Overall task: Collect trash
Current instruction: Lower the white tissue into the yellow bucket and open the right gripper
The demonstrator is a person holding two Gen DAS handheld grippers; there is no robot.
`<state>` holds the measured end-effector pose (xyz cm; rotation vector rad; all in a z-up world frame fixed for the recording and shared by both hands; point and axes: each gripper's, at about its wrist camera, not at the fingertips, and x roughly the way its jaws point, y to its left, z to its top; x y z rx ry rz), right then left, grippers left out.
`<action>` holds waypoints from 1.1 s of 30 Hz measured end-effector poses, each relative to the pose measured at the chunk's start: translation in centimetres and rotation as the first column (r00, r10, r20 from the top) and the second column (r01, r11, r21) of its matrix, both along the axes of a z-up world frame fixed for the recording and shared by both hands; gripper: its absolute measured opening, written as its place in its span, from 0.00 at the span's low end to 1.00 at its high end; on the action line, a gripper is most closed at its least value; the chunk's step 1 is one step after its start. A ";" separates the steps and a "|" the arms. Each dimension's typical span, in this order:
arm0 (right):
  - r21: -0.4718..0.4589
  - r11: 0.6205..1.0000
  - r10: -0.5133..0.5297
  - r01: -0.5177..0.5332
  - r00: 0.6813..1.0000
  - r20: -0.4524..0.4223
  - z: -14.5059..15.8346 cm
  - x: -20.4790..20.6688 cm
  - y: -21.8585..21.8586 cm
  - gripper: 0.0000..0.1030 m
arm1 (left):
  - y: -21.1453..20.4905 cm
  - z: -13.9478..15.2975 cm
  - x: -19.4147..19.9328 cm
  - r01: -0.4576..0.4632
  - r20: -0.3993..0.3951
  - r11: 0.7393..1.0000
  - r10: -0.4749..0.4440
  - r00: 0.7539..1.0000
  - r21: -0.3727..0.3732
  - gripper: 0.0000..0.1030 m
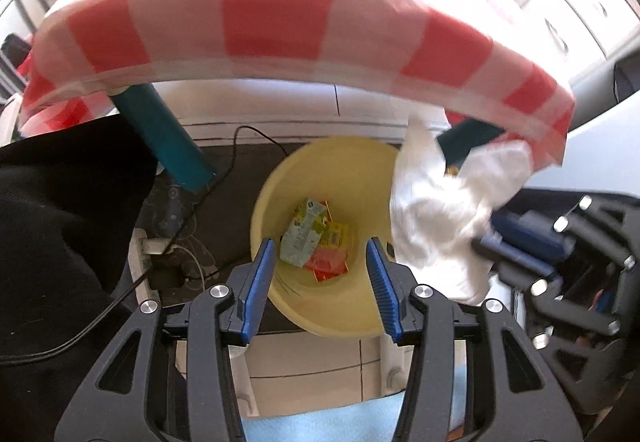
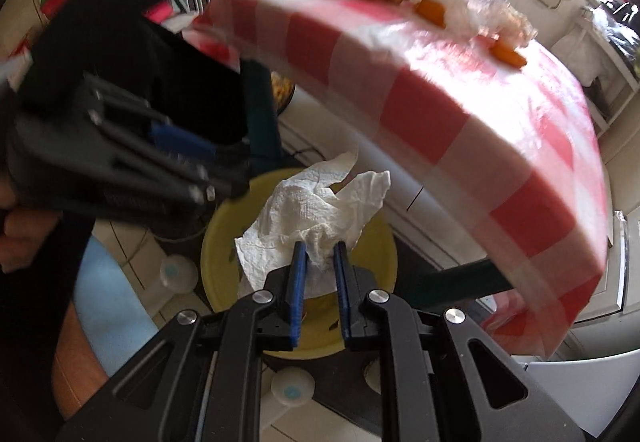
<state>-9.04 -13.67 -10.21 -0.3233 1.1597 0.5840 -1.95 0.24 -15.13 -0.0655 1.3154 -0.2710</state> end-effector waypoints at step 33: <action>0.025 0.999 -0.020 0.020 1.000 -0.003 -0.4 0.1 0.2 0.46 | 1.6 3.1 -0.3 -0.060 0.153 0.998 0.063 0.986 -0.025 0.46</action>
